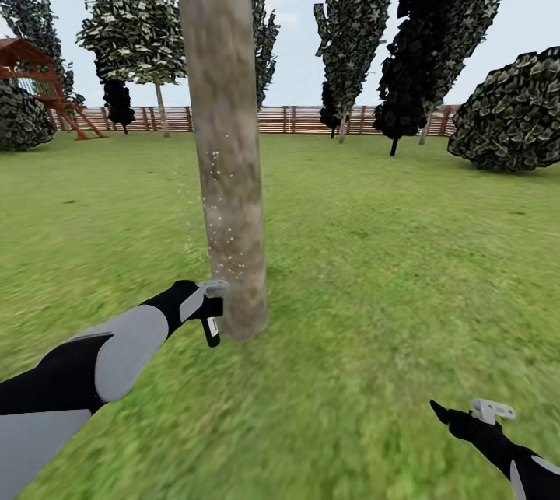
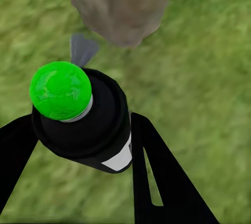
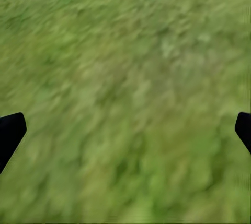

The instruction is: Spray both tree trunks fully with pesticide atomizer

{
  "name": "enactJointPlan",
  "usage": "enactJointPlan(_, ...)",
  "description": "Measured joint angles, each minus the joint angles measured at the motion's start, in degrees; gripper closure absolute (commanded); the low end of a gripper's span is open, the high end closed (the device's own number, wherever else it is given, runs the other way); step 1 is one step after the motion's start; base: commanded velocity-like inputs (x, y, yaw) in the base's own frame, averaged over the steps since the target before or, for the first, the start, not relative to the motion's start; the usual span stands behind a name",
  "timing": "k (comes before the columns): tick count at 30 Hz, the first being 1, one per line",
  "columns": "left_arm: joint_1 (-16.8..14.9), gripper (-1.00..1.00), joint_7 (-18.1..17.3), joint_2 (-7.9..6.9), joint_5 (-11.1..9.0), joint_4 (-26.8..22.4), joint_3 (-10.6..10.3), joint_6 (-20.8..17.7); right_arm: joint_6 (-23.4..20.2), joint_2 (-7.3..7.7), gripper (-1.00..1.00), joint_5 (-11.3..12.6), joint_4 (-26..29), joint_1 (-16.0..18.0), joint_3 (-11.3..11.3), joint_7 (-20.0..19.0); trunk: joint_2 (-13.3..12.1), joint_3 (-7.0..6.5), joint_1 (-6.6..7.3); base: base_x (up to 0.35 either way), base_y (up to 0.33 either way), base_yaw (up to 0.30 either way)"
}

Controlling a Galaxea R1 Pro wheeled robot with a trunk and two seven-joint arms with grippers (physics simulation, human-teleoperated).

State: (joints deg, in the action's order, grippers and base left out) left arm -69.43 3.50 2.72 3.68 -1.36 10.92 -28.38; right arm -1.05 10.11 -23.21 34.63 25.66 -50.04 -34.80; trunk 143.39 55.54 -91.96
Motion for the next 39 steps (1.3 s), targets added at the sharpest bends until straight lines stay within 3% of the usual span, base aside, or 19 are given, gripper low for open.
enactJointPlan(15,0.0,1.0,0.0,0.1,0.09,0.02,-0.01,0.0,0.0,0.0,-1.0,-0.07,0.0,0.0,0.02,0.0,0.0,0.0,0.0,0.0,-0.311,0.079)
enactJointPlan(32,0.0,1.0,-0.07,0.1,0.09,-0.03,-0.01,0.08,0.0,0.0,-1.0,-0.07,0.0,0.0,0.03,0.06,0.0,0.0,0.0,0.004,-0.322,0.242)
enactJointPlan(39,-0.01,1.0,-0.08,0.1,0.09,-0.02,0.03,0.08,0.0,0.0,-1.0,-0.06,0.0,0.0,0.03,0.0,0.0,0.0,0.0,0.079,-0.322,0.037)
